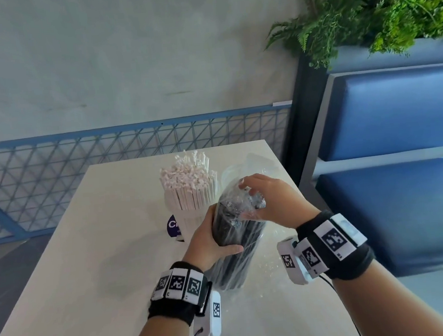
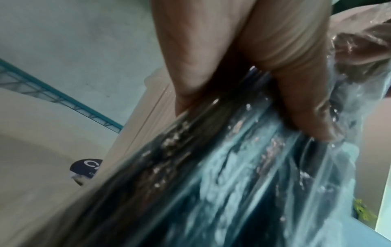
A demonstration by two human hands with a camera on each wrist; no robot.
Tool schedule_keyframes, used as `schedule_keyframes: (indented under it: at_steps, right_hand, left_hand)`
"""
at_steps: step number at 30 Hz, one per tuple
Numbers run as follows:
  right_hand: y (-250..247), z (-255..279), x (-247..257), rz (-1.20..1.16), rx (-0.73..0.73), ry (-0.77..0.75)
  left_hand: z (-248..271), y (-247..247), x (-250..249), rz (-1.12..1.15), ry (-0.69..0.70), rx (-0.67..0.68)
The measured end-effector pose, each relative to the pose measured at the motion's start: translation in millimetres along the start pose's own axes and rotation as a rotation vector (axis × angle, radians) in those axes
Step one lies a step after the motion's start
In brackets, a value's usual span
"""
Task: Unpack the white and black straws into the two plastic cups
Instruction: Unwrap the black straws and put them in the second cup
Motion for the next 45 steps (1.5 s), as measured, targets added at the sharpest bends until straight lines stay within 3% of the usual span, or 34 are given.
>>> schedule_keyframes:
  at_steps: [6, 13, 19, 23, 30, 32, 35, 37, 45]
  right_hand:
    - [19.6, -8.4, 13.7, -0.071, -0.098, -0.071]
    - [22.9, -12.4, 15.5, -0.048, -0.040, 0.018]
    - [17.8, -12.1, 5.2, -0.160, -0.242, 0.145]
    - [-2.3, -10.3, 0.9, -0.301, -0.368, 0.127]
    - [-16.5, -9.0, -0.1, -0.336, -0.614, 0.170]
    - [-8.3, -7.0, -0.1, -0.368, -0.595, 0.230]
    - [4.6, -3.9, -2.8, -0.343, -0.377, 0.360]
    - [10.9, -5.2, 0.9, -0.235, -0.260, 0.368]
    - [40.4, -18.4, 22.0, -0.412, -0.564, 0.469]
  left_hand:
    - [-3.8, -9.6, -23.7, 0.144, 0.107, -0.053]
    - [-11.6, -6.3, -29.7, 0.042, 0.141, -0.102]
    - [-11.3, -4.5, -35.3, 0.004, 0.143, -0.153]
    - [-12.2, -1.5, -37.9, -0.009, 0.152, -0.158]
    - [-9.8, -1.1, -36.2, 0.014, 0.139, -0.163]
    - [-5.5, -2.9, -37.7, 0.060, 0.142, -0.170]
    - [-2.7, -4.8, -36.4, 0.088, 0.135, -0.151]
    - [-5.6, -4.5, -33.5, 0.075, 0.126, -0.141]
    - [-8.4, -6.5, -29.1, 0.024, 0.094, -0.155]
Point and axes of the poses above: each hand's wrist, its own z-axis away from the middle knuckle, its own y-axis out of the palm, x = y × z, the point moved 2 cm from there along -z, towards the middle knuckle, and after that the axes turned 14 degrees about -y, right-handed, at the moved point
